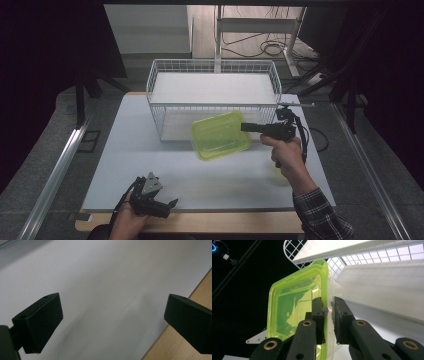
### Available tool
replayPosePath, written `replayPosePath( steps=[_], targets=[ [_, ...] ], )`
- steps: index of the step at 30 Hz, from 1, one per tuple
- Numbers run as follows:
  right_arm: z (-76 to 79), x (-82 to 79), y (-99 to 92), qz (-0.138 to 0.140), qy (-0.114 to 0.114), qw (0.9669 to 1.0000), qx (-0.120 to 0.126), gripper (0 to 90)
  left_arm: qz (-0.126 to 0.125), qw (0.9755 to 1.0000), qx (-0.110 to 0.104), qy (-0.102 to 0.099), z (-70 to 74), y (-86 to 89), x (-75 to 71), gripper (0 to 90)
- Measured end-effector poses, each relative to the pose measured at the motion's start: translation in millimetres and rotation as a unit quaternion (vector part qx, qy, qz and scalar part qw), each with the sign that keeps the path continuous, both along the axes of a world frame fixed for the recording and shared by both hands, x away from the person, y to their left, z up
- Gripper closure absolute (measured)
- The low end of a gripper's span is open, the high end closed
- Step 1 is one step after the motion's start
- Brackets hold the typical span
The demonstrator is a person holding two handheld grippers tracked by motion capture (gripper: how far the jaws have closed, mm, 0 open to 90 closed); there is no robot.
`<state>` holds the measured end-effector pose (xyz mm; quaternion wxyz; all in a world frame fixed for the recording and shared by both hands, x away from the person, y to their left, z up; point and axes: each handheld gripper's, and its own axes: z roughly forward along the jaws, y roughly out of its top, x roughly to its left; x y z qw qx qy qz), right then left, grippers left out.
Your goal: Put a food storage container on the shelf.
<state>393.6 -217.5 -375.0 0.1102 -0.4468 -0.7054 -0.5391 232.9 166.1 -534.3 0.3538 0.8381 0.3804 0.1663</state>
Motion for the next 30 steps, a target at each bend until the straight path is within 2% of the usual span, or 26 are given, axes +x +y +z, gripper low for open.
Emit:
replayPosePath(
  steps=[17, 25, 30],
  targets=[
    [35.6, 15.7, 2.8, -0.015, -0.017, 0.9997, 0.009, 79.9, -0.007, 0.9999, 0.007, 0.013, -2.4, -1.6, 1.0, 1.6],
    [55.0, 28.3, 7.7, -0.035, -0.035, 0.9988, 0.001, 79.9, -0.008, 0.9998, 0.009, 0.014, -2.8, -1.8, 0.9, 1.6],
    [63.2, 36.2, 10.1, -0.048, -0.038, 0.9981, 0.003, 79.9, -0.008, 0.9998, 0.009, 0.014, -2.8, -1.7, 1.0, 1.6]
  ],
)
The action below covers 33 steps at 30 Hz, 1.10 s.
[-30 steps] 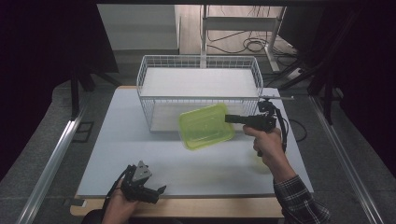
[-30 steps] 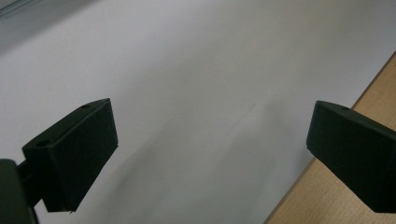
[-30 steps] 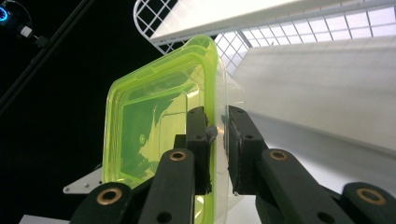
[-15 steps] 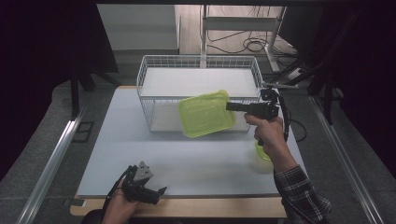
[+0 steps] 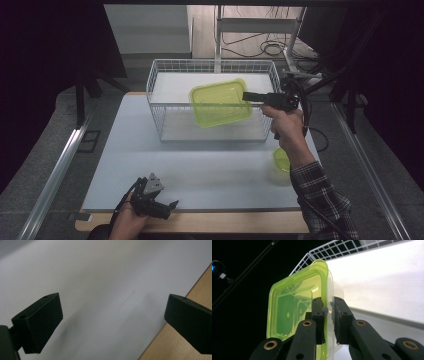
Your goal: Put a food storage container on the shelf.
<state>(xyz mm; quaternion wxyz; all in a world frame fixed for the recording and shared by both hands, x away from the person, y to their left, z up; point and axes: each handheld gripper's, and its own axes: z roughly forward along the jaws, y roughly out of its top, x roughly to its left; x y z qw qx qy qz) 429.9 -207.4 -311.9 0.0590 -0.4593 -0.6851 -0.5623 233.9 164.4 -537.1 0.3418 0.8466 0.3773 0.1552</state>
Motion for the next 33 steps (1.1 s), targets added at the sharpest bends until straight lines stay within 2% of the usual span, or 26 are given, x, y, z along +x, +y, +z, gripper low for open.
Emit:
replayPosePath(
  steps=[4, 15, 27, 33],
  targets=[
    [5.6, 8.0, 2.8, -0.012, -0.002, 0.9999, 0.007, 79.9, 0.0, 1.0, 0.001, 0.0, 0.1, 0.1, 0.0, 1.6],
    [13.2, 29.8, 11.6, -0.047, -0.008, 0.9989, -0.001, 79.9, 0.0, 1.0, -0.001, 0.001, 0.2, 0.1, -0.2, 1.6],
    [12.1, 50.5, 19.4, -0.083, -0.005, 0.9965, -0.009, 79.9, -0.001, 1.0, -0.002, 0.001, -0.1, -0.1, -0.1, 1.6],
    [9.4, 56.9, 23.3, -0.093, -0.004, 0.9954, -0.021, 79.9, -0.002, 1.0, -0.002, 0.001, -0.1, -0.1, -0.2, 1.6]
  ],
)
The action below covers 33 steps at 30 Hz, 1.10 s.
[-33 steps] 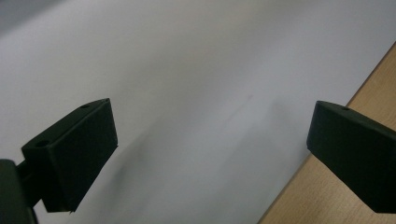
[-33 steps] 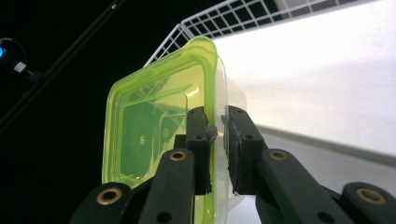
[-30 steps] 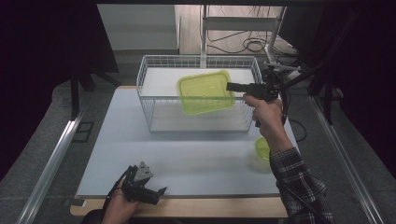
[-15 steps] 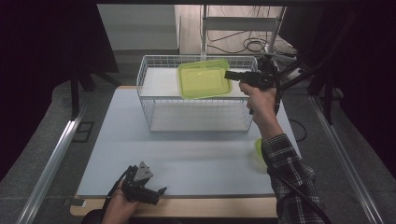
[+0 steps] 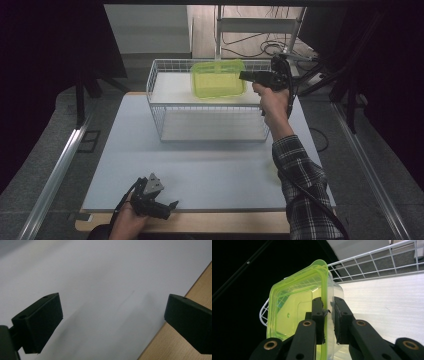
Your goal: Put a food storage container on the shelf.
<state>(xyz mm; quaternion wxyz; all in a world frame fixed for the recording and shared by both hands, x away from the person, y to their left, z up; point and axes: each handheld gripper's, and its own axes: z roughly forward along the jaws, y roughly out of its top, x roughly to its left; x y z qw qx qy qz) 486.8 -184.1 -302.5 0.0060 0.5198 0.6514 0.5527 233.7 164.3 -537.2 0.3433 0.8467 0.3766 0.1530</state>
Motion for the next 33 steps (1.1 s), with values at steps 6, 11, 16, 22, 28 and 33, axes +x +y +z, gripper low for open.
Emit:
replayPosePath(
  steps=[6, 11, 16, 22, 28, 33],
  targets=[
    [-3.7, 5.6, 5.3, -0.008, -0.001, 0.9999, -0.014, 79.7, -0.001, 1.0, 0.0, 0.0, 0.0, 0.0, 0.0, 1.6],
    [-8.4, 9.8, 5.8, -0.011, 0.002, 0.9996, -0.024, 78.3, -0.001, 1.0, 0.0, -0.001, -0.3, -0.3, 0.0, 1.6],
    [-10.7, 13.7, 7.3, -0.02, -0.004, 0.9981, -0.057, 75.7, -0.002, 1.0, 0.001, 0.0, -0.5, -0.6, 0.0, 1.6],
    [-9.1, 19.4, 12.1, -0.019, -0.01, 0.996, -0.087, 74.1, -0.003, 1.0, 0.002, 0.001, -0.6, -0.5, 0.1, 1.6],
    [-11.7, 24.8, 14.3, -0.016, -0.003, 0.9951, -0.098, 67.6, -0.004, 1.0, 0.002, 0.001, -0.6, -0.7, 0.0, 1.6],
    [-12.9, 26.3, 14.3, -0.018, -0.003, 0.9939, -0.109, 61.7, -0.003, 1.0, 0.002, 0.0, -0.3, -0.4, -0.1, 1.6]
  ],
)
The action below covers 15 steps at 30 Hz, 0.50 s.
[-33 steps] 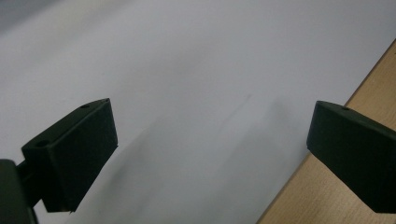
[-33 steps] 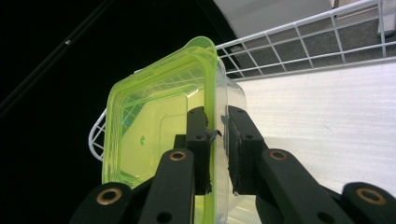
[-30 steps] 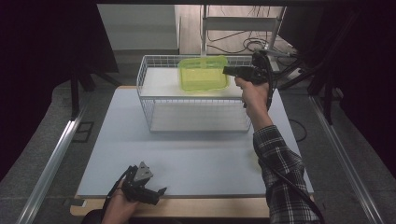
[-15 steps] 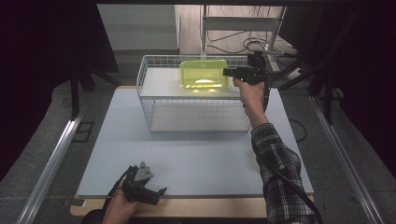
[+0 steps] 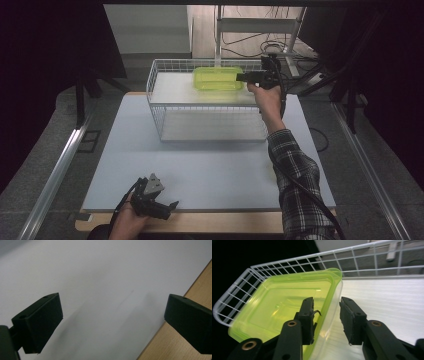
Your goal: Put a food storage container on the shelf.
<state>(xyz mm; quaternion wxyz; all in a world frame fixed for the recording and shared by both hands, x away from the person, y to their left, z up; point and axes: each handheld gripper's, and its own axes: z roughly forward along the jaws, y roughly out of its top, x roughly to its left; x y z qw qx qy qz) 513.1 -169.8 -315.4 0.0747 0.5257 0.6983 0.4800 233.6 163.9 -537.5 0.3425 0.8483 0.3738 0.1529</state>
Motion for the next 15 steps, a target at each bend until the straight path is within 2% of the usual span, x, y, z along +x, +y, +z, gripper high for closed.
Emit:
replayPosePath(
  steps=[2, 8, 15],
  targets=[
    [2.1, -1.3, 0.6, 0.002, -0.008, 0.9998, -0.016, 58.6, 0.0, 1.0, 0.0, 0.0, 0.0, 0.0, 0.0, 1.6],
    [8.1, -6.8, -4.5, 0.003, -0.023, 0.9996, -0.014, 47.5, 0.001, 1.0, 0.0, -0.001, 0.3, -0.1, -0.2, 1.6],
    [9.5, -17.0, -9.1, 0.025, -0.033, 0.9989, -0.024, 37.2, 0.008, 0.9999, -0.007, -0.01, 2.6, 1.0, -0.9, 1.8]
  ],
)
